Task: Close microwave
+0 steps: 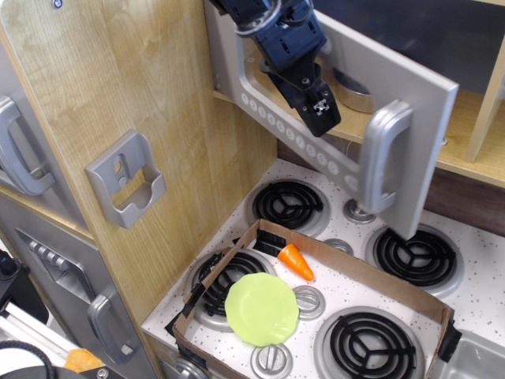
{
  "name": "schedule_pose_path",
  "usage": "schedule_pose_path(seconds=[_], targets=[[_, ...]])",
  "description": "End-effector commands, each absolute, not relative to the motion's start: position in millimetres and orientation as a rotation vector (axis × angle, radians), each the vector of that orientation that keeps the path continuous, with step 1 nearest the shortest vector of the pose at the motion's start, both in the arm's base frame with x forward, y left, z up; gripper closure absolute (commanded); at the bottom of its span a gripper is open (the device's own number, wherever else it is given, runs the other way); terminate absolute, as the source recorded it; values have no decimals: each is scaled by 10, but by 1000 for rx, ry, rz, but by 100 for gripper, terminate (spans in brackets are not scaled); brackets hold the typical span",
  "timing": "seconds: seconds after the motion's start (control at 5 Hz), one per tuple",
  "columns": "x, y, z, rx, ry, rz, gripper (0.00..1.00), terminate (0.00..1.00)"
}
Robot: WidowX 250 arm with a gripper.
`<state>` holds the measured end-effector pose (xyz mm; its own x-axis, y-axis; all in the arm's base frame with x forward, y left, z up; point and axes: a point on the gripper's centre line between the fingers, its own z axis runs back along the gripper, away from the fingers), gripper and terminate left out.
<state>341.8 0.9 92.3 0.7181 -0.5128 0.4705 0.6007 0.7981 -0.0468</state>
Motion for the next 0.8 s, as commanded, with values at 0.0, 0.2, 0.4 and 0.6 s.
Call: schedule_pose_path(seconds=[0.0,0.2,0.4,0.6], targets=[[3763,-162,1255,-153,-492,-705,0,0],[3866,-180,1291,-156,-477,-737,0,0],[3931,-198,1328,-138,-483,-760,0,0],[3966,-206,1358,-122,-491,-783,0,0]])
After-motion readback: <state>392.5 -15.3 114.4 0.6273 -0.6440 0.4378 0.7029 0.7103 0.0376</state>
